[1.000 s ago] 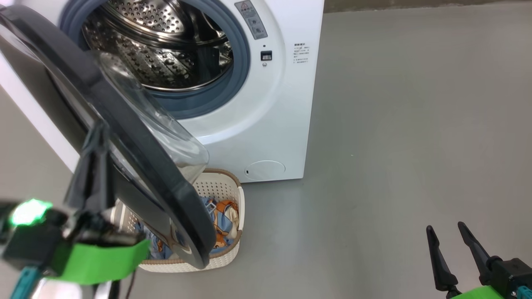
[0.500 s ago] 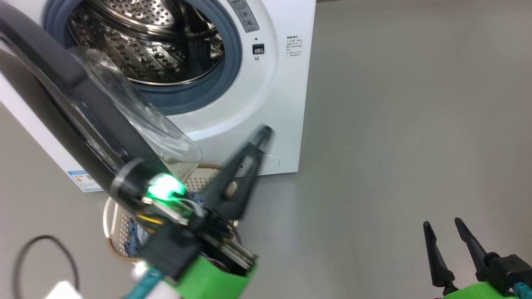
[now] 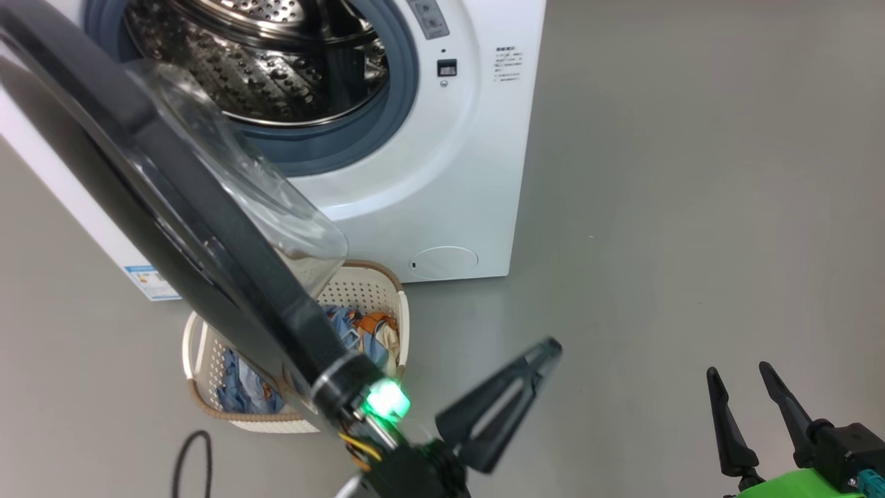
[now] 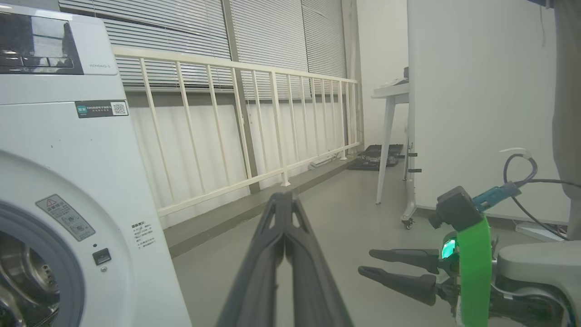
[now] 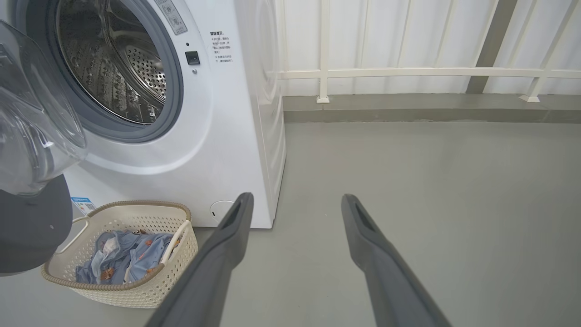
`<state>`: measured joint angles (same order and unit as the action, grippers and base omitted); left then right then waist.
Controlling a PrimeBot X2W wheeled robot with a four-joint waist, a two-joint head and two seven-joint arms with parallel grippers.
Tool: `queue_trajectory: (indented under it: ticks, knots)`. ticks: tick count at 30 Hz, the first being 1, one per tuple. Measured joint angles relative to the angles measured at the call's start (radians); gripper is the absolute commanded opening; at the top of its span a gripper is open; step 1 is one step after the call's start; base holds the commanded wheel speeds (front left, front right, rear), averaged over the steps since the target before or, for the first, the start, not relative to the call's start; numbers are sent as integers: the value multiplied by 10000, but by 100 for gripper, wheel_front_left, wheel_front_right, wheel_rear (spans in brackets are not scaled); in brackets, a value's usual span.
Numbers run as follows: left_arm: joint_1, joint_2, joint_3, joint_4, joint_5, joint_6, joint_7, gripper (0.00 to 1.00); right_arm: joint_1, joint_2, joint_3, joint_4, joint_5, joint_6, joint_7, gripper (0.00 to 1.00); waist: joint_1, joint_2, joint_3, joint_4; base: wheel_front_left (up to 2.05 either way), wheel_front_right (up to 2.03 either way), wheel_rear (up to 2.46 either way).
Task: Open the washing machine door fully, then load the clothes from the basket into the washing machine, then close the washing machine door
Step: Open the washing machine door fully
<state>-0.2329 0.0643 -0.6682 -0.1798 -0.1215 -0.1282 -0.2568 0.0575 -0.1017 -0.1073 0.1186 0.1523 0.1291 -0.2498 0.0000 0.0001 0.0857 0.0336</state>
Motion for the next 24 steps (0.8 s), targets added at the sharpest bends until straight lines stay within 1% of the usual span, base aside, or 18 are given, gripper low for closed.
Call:
queue_trajectory:
  ticks: [5, 10, 19, 21, 24]
  knots:
    - [324, 174, -299, 240, -128, 0, 2, 0, -48, 0, -8, 4, 0, 0, 0, 100, 0, 0, 64, 144, 0, 0, 0]
    - [534, 259, -268, 612, -267, 0, 2, 0, -195, -21, -6, 17, 0, 0, 0, 100, 0, 0, 112, 196, 0, 0, 0]
    - [989, 247, 378, 1260, -472, 4, 2, 0, -201, -67, 2, 58, 2, 0, 0, 100, 0, 0, 139, 202, 0, 0, 0]
    - [1217, 213, 901, 1919, -472, 6, 2, 0, -202, -98, 8, 111, 2, 0, 0, 100, 0, 0, 108, 214, 0, 0, 0]
    - [1267, 209, 1302, 2222, -474, 19, 4, 0, -202, -102, 33, 125, 2, 0, 0, 100, 0, 0, 73, 209, 0, 0, 0]
